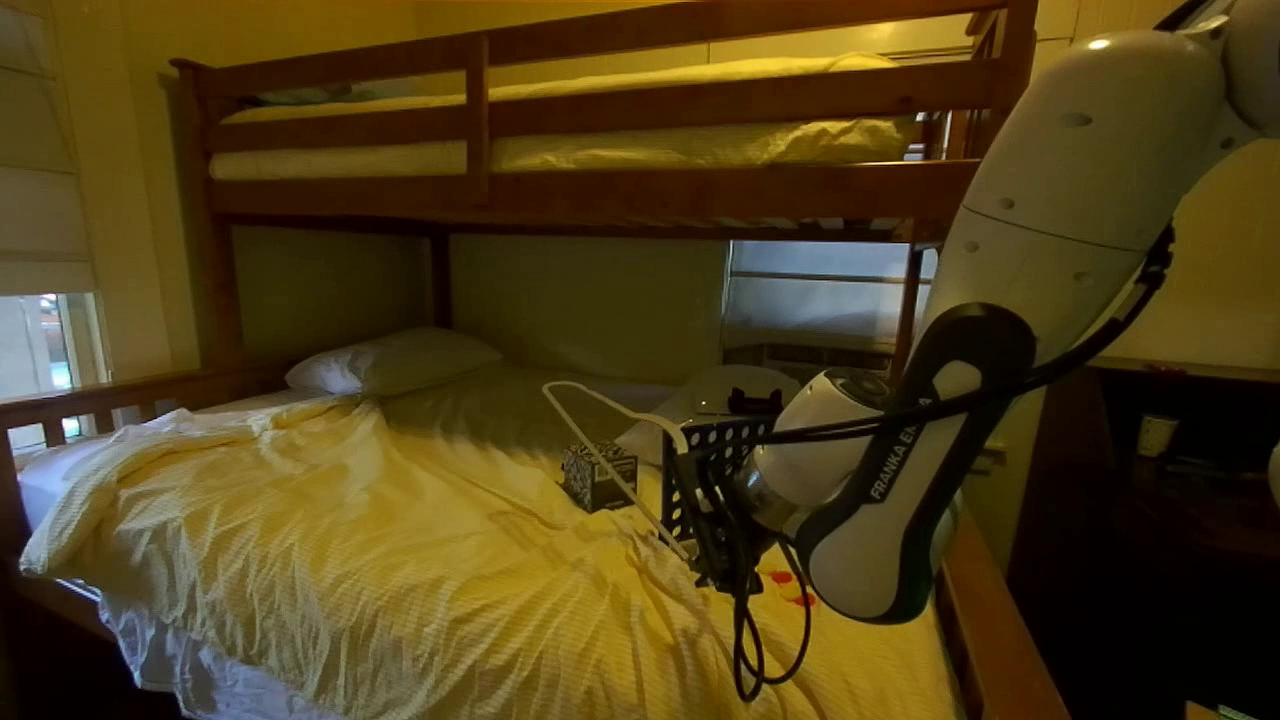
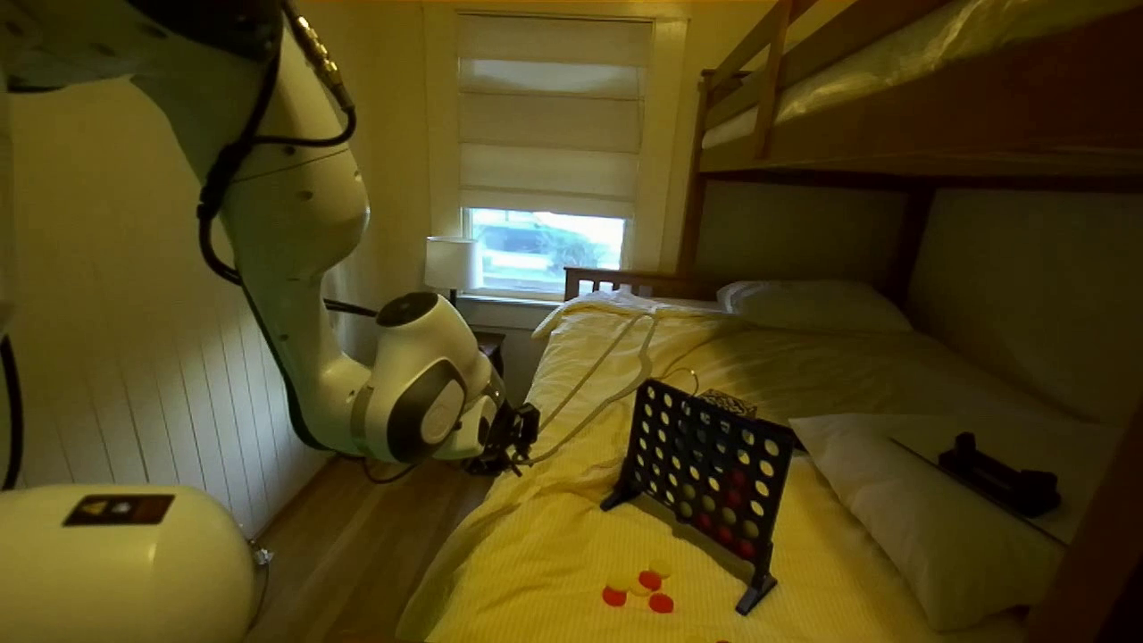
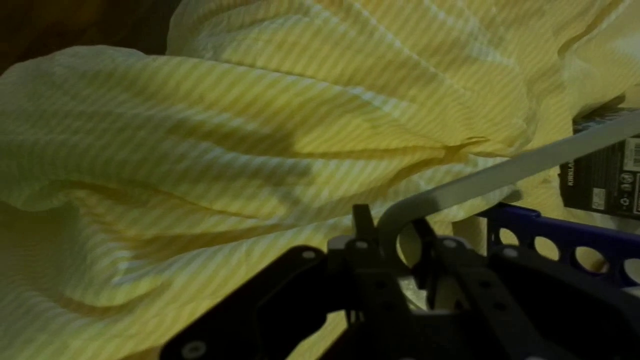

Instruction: Pick up the hang wire and put it on the black object

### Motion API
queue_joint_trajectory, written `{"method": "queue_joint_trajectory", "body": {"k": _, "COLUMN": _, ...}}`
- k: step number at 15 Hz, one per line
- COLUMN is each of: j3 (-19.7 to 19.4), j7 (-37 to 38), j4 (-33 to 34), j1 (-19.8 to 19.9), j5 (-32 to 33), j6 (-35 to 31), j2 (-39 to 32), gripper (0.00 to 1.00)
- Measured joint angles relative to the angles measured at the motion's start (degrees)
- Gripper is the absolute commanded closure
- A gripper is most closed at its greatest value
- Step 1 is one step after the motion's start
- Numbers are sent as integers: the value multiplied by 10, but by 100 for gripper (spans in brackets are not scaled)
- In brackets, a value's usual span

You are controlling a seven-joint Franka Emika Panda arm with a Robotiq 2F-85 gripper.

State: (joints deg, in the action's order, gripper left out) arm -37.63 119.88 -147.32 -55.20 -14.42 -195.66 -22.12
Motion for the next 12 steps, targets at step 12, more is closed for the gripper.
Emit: {"method": "queue_joint_trajectory", "body": {"k": 12, "j3": 106, "j7": 0, "j4": 14, "j1": 122, "j5": 22, "j6": -5, "j2": 2, "gripper": 95}}
